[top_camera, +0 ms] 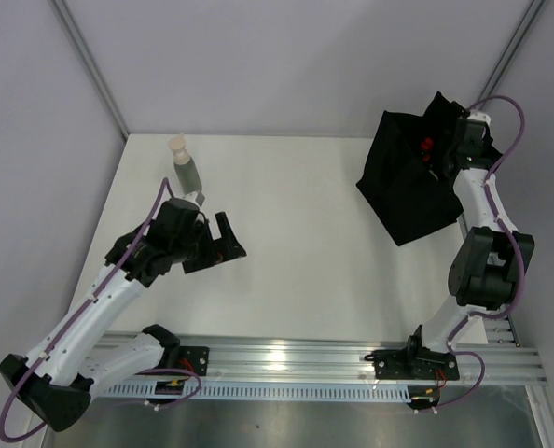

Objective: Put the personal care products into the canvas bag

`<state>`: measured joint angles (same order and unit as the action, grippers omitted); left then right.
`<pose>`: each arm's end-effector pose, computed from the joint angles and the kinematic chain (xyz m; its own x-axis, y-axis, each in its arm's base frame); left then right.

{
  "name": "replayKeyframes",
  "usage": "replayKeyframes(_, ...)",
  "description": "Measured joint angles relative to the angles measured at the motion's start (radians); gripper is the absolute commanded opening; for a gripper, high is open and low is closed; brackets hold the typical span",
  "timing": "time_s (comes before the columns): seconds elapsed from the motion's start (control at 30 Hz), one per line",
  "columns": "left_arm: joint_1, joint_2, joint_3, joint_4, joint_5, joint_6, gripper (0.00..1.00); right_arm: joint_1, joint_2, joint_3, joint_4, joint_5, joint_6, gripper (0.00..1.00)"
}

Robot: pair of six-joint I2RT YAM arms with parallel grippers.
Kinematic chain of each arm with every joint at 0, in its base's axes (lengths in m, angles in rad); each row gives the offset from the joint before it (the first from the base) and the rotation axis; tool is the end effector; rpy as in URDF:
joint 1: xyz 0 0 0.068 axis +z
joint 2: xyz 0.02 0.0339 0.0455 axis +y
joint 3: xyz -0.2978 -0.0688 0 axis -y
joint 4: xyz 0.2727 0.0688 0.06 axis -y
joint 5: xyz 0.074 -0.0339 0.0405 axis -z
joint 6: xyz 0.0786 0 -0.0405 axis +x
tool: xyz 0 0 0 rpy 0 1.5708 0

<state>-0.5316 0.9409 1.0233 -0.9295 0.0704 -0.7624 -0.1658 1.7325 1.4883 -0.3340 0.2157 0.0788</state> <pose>0.1802 -0.1124 0.3222 -0.8441 -0.3029 -0.4425 -0.0514 0.8671 -0.4954 0.4641 -0.0947 0.3173 -0.5107 0.1634 -0.8441 0.3794 0.9239 -0.0507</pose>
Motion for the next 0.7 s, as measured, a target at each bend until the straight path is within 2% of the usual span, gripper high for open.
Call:
replayKeyframes(0.17, 0.0, -0.008, 0.0, 0.0, -0.009, -0.015, 0.99, 0.0, 0.002, 0.006, 0.02, 0.0, 0.004, 0.66)
replayKeyframes(0.5, 0.0, -0.034, -0.004, -0.009, -0.023, -0.024, 0.99, -0.003, 0.002, 0.09, -0.01, -0.02, 0.031, 0.66)
replayKeyframes(0.7, 0.038, -0.035, 0.039, -0.05, -0.124, -0.014, 0.99, 0.01, -0.02, 0.217, -0.082, -0.06, 0.101, 0.65)
